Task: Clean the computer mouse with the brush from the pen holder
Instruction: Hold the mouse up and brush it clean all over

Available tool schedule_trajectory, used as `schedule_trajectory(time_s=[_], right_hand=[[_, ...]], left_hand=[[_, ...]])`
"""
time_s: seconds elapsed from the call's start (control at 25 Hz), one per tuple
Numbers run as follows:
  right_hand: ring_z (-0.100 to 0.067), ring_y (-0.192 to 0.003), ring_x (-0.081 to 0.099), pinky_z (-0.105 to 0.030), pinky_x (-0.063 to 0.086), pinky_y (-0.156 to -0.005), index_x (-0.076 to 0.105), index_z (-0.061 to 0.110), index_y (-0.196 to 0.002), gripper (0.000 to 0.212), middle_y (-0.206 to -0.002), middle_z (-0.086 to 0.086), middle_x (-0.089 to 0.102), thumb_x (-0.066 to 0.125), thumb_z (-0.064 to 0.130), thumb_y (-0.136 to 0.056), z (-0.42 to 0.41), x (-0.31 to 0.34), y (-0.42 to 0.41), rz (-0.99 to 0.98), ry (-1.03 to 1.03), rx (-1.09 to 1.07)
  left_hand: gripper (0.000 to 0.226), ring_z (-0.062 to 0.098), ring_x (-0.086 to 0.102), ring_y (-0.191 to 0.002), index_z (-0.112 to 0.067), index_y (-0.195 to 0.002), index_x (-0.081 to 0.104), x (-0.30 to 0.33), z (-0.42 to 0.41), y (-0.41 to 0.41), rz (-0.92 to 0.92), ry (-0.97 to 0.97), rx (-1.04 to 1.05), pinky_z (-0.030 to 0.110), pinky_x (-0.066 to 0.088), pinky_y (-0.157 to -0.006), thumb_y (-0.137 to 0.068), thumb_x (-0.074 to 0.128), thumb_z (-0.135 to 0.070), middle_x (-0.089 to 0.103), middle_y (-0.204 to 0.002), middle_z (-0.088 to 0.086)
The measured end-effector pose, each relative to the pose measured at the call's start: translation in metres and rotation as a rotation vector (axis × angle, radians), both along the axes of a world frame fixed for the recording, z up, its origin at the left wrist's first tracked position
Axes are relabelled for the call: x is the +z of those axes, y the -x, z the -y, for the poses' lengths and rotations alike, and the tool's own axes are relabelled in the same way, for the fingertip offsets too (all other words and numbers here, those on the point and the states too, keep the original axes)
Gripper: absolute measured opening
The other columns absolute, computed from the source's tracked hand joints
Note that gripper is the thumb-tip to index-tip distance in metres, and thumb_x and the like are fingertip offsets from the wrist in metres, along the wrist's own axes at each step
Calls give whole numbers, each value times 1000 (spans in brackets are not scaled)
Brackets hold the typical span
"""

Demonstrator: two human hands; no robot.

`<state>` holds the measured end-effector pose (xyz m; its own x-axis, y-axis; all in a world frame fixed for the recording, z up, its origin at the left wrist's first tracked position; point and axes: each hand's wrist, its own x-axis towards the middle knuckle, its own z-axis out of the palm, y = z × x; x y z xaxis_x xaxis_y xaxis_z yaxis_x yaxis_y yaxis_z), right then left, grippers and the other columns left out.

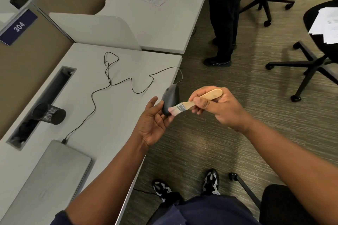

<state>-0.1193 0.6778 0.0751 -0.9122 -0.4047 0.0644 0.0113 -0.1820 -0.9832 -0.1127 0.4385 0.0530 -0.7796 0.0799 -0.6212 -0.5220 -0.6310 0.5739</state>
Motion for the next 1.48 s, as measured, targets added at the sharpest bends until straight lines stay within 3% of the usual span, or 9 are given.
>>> schedule_trajectory(time_s=[0.16, 0.36, 0.48, 0.64, 0.72, 0.92, 1.12, 1.28, 1.48], right_hand=[[-43, -81, 68, -54, 56, -68, 76, 23, -103, 8, -90, -20, 74, 69, 22, -98, 2, -11, 10, -79, -195, -281], [-2, -62, 59, -16, 42, -55, 75, 17, -106, 11, -78, 16, 70, 65, 18, -102, 5, -11, 9, -200, -299, -262], [-21, -72, 68, -31, 54, -61, 75, 9, -102, 13, -84, -8, 75, 65, 15, -101, 1, -5, 10, -81, -186, -124], [-20, -75, 71, -26, 58, -65, 74, 8, -100, 14, -83, -10, 76, 62, 15, -100, 2, 5, 12, 103, 66, -87], [-18, -73, 70, -28, 57, -64, 74, 11, -97, 13, -81, -10, 76, 62, 12, -102, 7, 6, 15, 181, 12, -160], [-19, -78, 73, -31, 59, -68, 73, 24, -96, 11, -83, -5, 76, 65, 23, -102, 3, 3, 17, -50, -287, -432], [-18, -76, 72, -25, 57, -64, 73, 13, -100, 10, -84, -6, 76, 64, 16, -102, 14, 13, 16, 67, -233, -49], [-17, -73, 70, -28, 57, -65, 73, 13, -99, 10, -82, -9, 76, 64, 16, -102, 20, 17, 16, 102, -320, 53], [-11, -68, 71, -32, 60, -67, 73, 20, -92, 13, -78, -3, 77, 64, 24, -102, 26, 25, 16, -21, -487, -15]], left_hand=[[61, 32, 79, -97, -22, -141, 47, 1, -1, -1, -12, -24, -12, 39, 68, -67, -86, 71, -7, 75, -120, 19], [78, 31, 79, -97, -25, -153, 41, 2, -3, -2, -33, 51, -64, 35, 66, -63, -85, 73, -10, 66, -131, 18], [87, 30, 80, -94, -26, -159, 36, 3, -4, -2, -36, 88, -66, 35, 66, -62, -82, 73, -10, 66, -130, 18], [97, 35, 78, -105, -29, -162, 33, 3, -4, 1, -52, 181, -129, 37, 66, -68, -78, 77, -6, 64, -135, 17], [102, 34, 77, -108, -31, -162, 31, 2, -6, 3, -81, 238, -179, 40, 66, -72, -76, 79, -4, 71, -130, 16], [111, 22, 76, -113, -36, -164, 26, -1, -6, 2, -174, 525, -328, 51, 59, -98, -76, 88, -11, 79, -123, 0], [120, 8, 76, -104, -41, -167, 18, -3, -13, -2, -391, 872, -366, 15, 60, -76, -79, 93, -11, 79, -105, -20], [135, 3, 74, -96, -71, -154, -6, 3, -22, -5, -547, 1150, -449, 13, 58, -79, -76, 95, -30, 74, -111, -17], [143, 5, 74, -90, -69, -151, -23, 1, -22, -4, -630, 1372, -494, 22, 57, -77, -75, 92, -33, 75, -125, -7]])
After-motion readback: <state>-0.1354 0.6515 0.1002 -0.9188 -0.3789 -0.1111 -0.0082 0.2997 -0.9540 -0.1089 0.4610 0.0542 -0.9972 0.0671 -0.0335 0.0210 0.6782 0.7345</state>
